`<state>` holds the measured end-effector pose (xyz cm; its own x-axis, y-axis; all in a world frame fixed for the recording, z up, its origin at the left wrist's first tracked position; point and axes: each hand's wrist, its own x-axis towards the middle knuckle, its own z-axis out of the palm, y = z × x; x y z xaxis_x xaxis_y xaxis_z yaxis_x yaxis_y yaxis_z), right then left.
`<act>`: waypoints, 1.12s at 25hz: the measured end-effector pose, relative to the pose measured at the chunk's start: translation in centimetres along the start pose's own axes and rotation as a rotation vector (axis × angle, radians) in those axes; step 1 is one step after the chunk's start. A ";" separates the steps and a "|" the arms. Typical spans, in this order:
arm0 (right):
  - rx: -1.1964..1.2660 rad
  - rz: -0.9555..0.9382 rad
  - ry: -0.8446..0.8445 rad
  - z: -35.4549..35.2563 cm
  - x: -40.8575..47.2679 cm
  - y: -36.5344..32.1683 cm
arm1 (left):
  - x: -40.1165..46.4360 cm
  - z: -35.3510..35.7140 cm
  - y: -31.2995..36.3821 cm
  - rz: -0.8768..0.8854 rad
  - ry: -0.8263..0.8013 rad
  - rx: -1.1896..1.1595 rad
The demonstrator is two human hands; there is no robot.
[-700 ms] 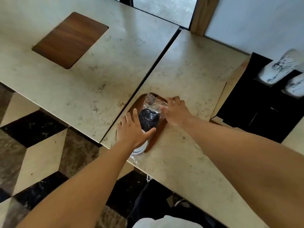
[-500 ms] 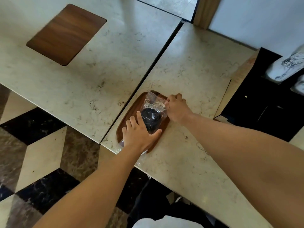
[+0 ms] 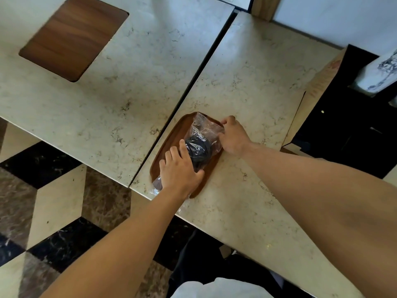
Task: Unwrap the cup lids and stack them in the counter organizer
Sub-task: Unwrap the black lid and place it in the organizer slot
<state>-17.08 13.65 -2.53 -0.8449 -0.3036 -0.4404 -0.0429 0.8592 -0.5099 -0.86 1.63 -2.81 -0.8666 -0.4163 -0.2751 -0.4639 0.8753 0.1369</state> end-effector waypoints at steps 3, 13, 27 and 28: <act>-0.045 0.031 -0.007 -0.4 -0.4 0.4 | -0.1 -0.3 0.0 0.036 0.008 -0.027; 0.120 0.110 0.007 -2.5 -3.9 3.0 | -0.4 -1.5 1.0 0.227 0.012 -0.004; 0.427 0.366 0.200 -4.5 -12.4 14.1 | -2.3 -1.6 9.2 0.624 -0.060 0.114; 0.418 0.382 0.216 -4.6 -13.2 15.0 | -2.6 -1.4 9.9 0.655 -0.068 0.112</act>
<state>-9.04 32.43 -0.95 -0.8501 0.1225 -0.5122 0.4611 0.6429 -0.6116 -3.42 11.05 0.59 -0.9477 0.2231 -0.2283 0.1794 0.9638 0.1974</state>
